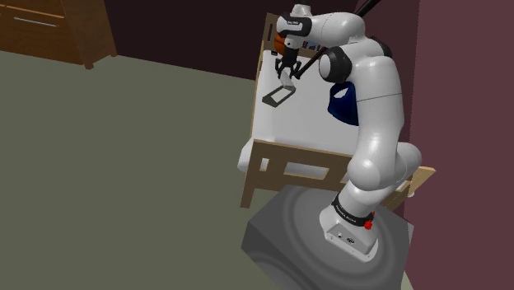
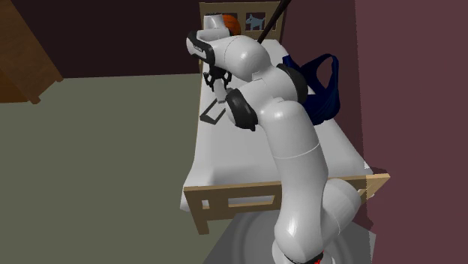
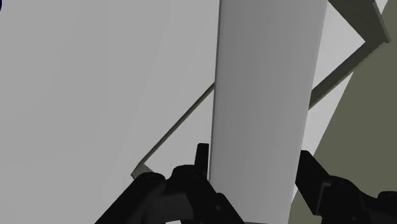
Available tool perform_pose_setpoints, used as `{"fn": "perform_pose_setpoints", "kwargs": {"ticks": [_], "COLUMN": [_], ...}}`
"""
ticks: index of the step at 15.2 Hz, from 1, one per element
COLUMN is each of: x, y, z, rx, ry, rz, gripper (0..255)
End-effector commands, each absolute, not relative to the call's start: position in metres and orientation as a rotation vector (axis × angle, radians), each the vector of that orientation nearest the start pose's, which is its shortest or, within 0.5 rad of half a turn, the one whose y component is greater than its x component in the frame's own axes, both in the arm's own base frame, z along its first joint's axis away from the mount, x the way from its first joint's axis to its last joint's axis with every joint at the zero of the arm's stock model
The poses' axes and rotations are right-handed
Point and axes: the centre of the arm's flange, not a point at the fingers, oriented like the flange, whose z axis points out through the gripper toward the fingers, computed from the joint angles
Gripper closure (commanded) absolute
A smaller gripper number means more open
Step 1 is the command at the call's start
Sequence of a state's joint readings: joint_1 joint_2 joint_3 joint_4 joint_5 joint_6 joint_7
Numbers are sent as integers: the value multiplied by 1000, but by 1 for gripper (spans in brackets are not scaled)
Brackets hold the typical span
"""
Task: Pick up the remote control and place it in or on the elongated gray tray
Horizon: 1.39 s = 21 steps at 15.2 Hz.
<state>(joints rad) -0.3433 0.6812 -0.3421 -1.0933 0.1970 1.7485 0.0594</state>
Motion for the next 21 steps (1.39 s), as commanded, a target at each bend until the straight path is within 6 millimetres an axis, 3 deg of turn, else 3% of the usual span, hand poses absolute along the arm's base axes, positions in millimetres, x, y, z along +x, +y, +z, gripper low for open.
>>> {"fn": "perform_pose_setpoints", "kwargs": {"ticks": [1,9,16,17,21], "x": [628,628,628,628,628], "y": [-392,-392,-392,-392,-392], "z": [427,383,383,383,383], "rx": [-2966,-2966,-2966,-2966,-2966], "ry": [1094,1094,1094,1094,1094], "rz": [-3,-3,-3,-3,-3], "gripper": [255,255,255,0,0]}}
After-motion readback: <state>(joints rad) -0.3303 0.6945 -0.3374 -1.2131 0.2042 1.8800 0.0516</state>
